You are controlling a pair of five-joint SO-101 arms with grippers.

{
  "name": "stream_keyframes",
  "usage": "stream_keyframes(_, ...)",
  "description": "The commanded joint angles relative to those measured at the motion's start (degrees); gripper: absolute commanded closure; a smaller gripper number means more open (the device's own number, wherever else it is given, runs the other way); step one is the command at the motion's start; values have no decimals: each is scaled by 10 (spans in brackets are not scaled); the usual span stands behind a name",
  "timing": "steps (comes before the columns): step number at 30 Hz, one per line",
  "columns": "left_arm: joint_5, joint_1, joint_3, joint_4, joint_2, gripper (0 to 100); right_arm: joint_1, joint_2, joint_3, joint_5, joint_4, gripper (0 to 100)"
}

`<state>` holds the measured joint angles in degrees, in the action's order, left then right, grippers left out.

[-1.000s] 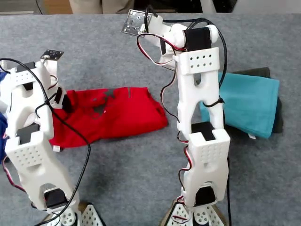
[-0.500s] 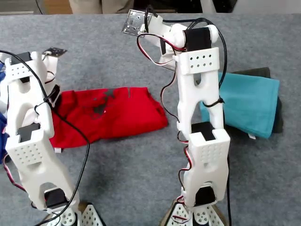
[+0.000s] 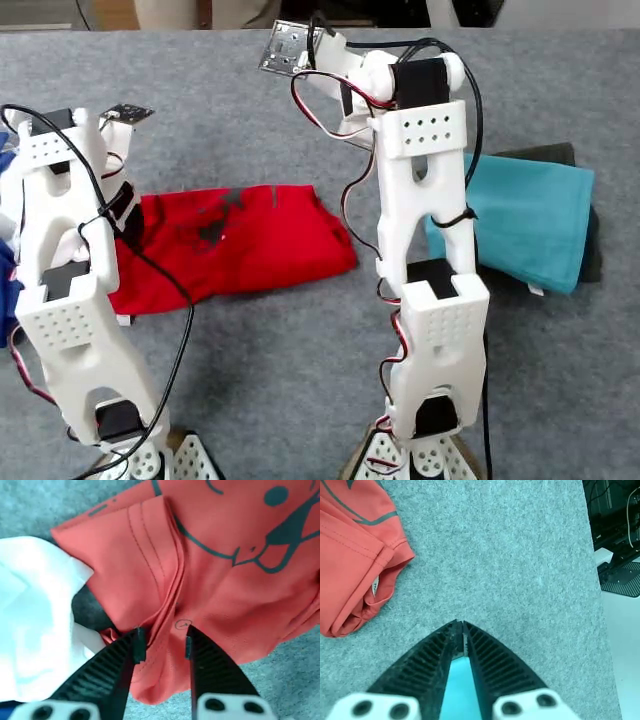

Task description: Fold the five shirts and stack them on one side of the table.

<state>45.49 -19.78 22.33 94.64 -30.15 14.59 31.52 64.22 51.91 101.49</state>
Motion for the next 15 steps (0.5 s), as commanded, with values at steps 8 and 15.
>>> stream_keyframes(8, 2, 2, 33, -46, -93, 850, 9, -14, 0, 9, 7, 996)
stream_keyframes(15, 1, -7, 132, 11, -107, 857, 9, -15, 0, 9, 7, 996)
